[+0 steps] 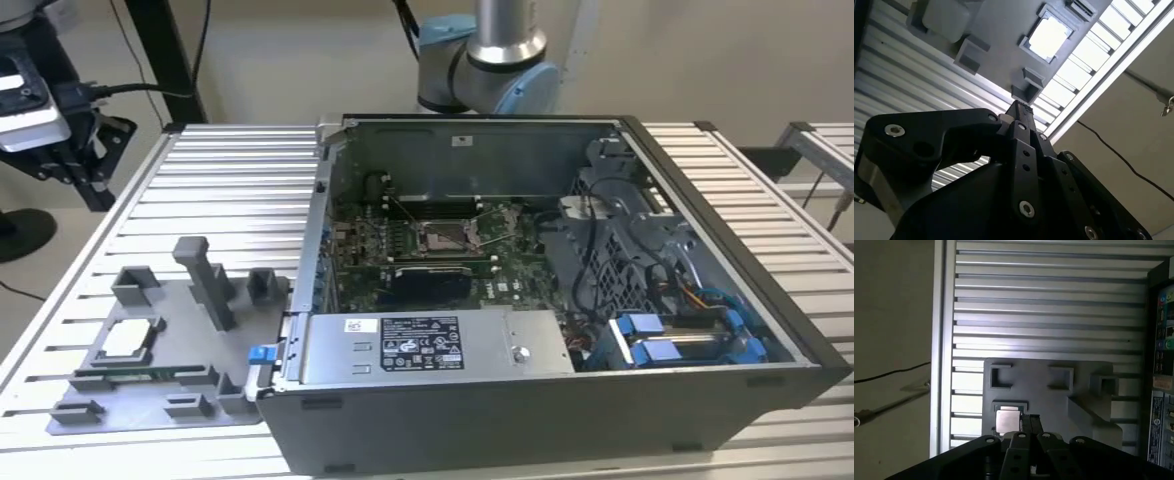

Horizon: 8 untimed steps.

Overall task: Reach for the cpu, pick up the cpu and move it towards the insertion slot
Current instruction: 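Reach for the cpu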

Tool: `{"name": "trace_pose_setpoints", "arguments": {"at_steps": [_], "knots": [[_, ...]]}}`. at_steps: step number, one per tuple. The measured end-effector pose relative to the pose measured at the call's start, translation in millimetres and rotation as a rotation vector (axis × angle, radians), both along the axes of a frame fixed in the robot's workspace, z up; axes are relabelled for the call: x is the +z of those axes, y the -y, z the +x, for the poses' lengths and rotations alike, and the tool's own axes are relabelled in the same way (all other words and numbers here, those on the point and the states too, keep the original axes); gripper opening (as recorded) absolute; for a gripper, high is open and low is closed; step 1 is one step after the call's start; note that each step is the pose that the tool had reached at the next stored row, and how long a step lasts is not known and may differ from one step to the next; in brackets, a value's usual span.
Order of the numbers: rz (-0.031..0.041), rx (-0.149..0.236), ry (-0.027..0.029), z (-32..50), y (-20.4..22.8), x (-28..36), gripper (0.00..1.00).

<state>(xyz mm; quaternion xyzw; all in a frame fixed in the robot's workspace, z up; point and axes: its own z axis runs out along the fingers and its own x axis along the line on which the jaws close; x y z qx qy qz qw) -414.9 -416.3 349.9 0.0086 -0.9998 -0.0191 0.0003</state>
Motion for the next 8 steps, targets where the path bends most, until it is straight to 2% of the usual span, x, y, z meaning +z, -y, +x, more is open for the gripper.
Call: {"name": "trace_pose_setpoints", "arguments": {"at_steps": [4, 8], "knots": [[0.0000, -0.001, 0.0000, -2.6, 8.2, -0.3, 0.00], [0.0000, -0.004, 0.0001, -4.8, 13.9, -1.1, 0.00]]}}
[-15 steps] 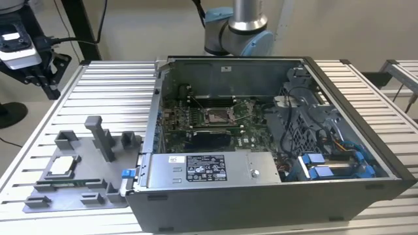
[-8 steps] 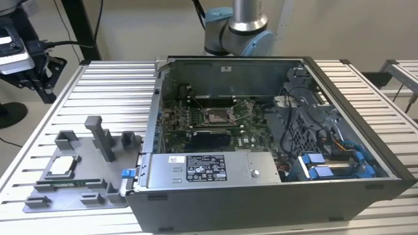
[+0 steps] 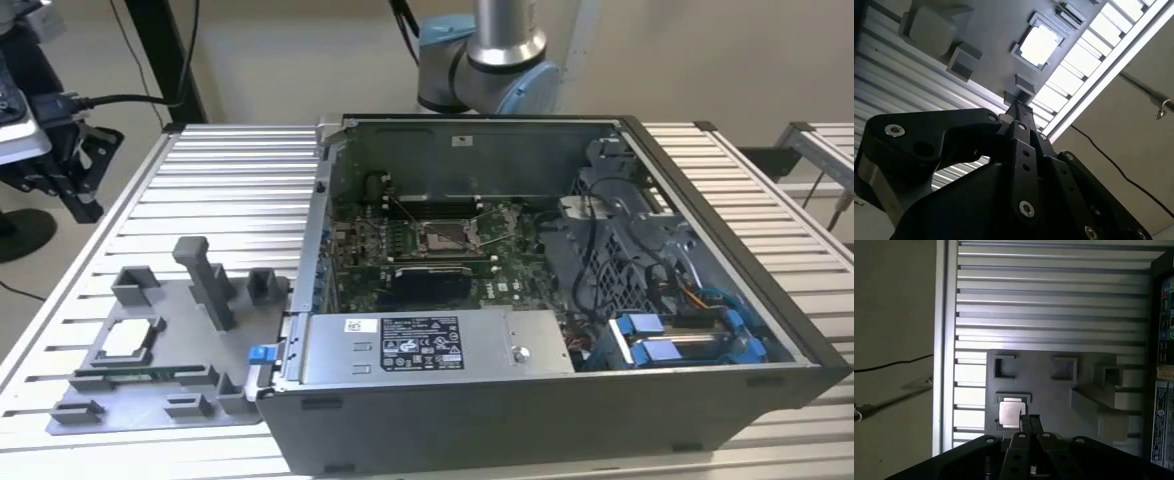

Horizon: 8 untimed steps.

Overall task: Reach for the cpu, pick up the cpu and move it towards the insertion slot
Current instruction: 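Reach for the cpu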

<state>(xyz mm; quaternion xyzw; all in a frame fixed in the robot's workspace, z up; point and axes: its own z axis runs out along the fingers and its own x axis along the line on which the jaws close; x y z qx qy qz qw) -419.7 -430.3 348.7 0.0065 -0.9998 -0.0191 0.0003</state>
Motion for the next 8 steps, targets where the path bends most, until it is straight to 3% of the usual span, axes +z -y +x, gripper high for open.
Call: {"name": "trace_pose_setpoints", "arguments": {"at_steps": [8], "knots": [[0.0000, -0.004, 0.0000, -4.6, 10.4, -1.2, 0.00]]}}
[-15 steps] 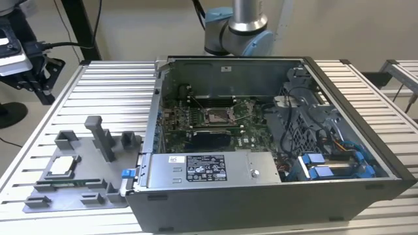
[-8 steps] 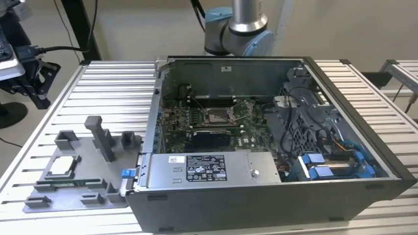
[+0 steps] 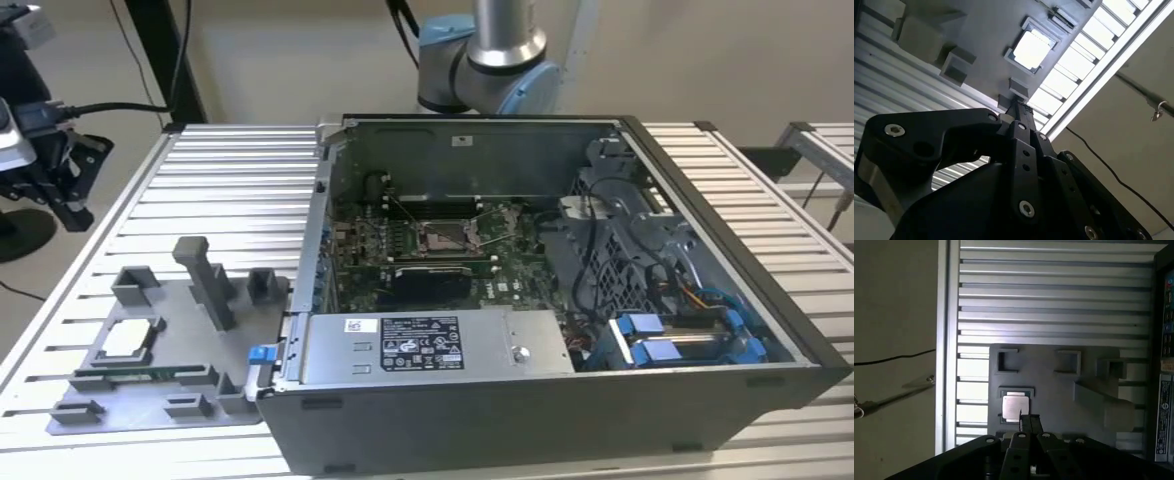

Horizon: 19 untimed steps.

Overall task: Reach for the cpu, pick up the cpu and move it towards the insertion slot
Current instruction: 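Reach for the cpu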

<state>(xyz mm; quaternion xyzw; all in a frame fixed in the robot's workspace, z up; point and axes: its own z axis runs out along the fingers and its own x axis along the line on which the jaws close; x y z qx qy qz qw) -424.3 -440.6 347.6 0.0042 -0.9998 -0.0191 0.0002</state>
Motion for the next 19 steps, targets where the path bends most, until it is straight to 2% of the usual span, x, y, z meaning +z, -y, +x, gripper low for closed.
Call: {"name": "trace_pose_setpoints", "arguments": {"at_steps": [5, 7, 19], "knots": [[0.0000, 0.000, -0.0001, 0.0, 9.6, -0.4, 0.00], [0.0000, 0.000, -0.0001, 0.0, 12.1, -0.4, 0.00], [0.0000, 0.000, 0.0000, 0.0, 13.0, -0.4, 0.00]]}}
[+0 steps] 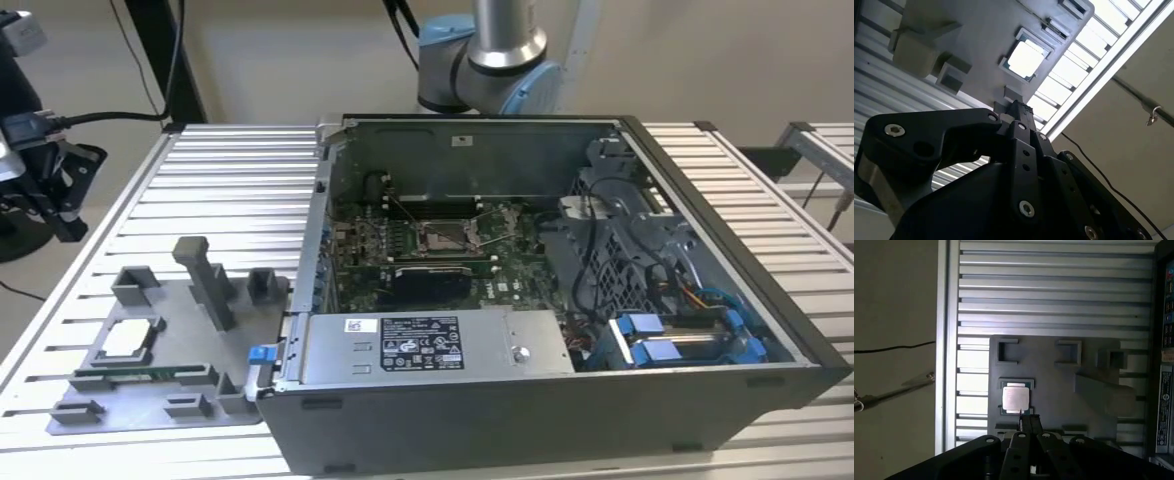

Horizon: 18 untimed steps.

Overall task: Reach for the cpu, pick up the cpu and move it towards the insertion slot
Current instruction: 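Reach for the cpu, then pick up the cpu and move it towards the insertion slot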

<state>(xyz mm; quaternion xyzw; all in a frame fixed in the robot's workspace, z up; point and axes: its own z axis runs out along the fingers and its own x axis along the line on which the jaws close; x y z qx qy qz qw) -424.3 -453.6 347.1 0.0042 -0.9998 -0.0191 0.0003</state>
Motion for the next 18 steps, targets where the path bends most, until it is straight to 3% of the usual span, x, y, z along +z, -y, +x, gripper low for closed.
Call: {"name": "trace_pose_setpoints", "arguments": {"at_steps": [4, 5, 18], "knots": [[0.0000, 0.000, 0.0000, 0.0, 0.1, 0.0, 0.00], [0.0000, 0.000, 0.0000, 0.0, 0.2, 0.0, 1.00], [0.0000, 0.000, 0.0000, 0.0, 1.1, 0.0, 1.00]]}}
